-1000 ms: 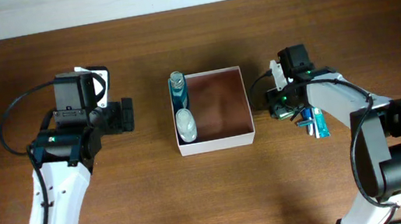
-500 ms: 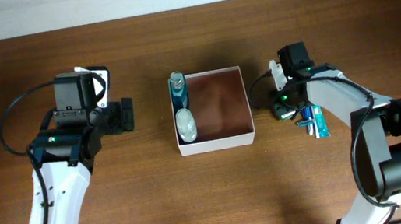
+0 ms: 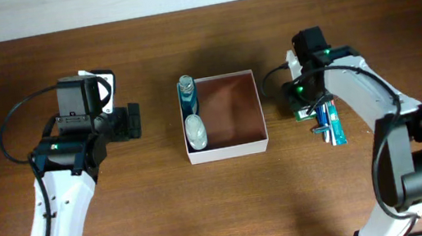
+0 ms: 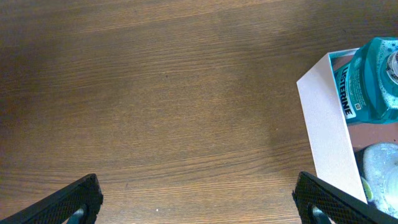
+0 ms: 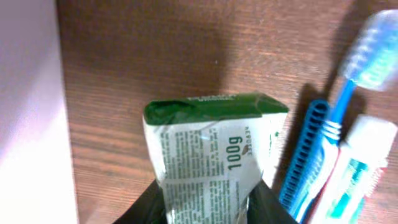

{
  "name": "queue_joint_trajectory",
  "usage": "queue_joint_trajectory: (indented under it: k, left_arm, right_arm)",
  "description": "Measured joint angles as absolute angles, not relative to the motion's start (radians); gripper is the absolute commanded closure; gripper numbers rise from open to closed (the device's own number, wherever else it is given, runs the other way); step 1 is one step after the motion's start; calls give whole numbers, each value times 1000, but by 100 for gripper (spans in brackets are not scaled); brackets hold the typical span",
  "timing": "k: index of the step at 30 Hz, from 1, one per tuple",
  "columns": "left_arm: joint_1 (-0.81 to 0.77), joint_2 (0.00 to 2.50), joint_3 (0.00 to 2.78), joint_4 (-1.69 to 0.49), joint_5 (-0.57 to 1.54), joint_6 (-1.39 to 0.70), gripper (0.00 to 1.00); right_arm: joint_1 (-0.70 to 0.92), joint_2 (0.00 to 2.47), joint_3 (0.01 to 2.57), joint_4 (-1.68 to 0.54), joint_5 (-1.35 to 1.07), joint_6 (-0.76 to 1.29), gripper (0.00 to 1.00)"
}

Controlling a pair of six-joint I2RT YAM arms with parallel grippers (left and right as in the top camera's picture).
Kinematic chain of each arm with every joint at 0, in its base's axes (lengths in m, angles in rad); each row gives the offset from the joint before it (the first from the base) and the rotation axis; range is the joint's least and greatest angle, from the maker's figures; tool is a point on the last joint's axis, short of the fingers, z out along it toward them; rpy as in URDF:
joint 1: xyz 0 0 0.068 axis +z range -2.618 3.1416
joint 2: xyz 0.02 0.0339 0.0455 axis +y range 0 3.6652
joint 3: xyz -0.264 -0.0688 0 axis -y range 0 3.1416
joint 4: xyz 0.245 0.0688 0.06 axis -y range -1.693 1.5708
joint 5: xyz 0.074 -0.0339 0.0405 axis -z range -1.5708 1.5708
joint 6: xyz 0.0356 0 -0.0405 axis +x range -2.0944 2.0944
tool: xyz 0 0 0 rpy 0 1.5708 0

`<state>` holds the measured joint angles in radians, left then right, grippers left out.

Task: Pack container
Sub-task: 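Carry the soap package with the right gripper into the box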

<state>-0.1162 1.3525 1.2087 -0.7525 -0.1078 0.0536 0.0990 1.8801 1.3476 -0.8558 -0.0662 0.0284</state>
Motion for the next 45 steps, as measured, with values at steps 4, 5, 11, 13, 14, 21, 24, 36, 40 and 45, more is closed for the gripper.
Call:
queue_joint_trajectory:
  k: [4,5,11,13,14,21,24,36,40,45]
  left_arm:
    - [-116,1353,1209,-752,-108,54,1]
    - [-116,1353,1209,-752,-108,54,1]
    - [-116,1353,1209,-752,-108,54,0]
    - [-116,1353,1209,-752,-108,54,0]
    - [-116,1353,1209,-752,-108,54,1]
    - [-116,1353,1209,-752,-108,54,1]
    - [-116,1353,1209,-752,-107,54,1]
    - [-116,1353,1209,-752,-108,54,0]
    - [-116,1353,1209,-752,-108,54,0]
    - [-116,1353,1209,-752,-108,54,1]
  right_arm:
    - [102,1817,1381,-920,-69,56,71]
    - [107,1795,1392,-937,-69,62,71]
    - [177,1664,1445,-981,-70,104,71]
    - [215,1626,1448,-981,-70,121,71]
    - [241,1607,1450,-979,-71,135,71]
    - [386,1590,1451,-909,-73,239,71]
    - [430,1595,1451,-868,-73,285,71]
    - [514,1729,1451,-789,-72,387,71]
    - [514,1774,1451,-776,-73,391,71]
    - [514,1820,1451,-753,-72,393,71]
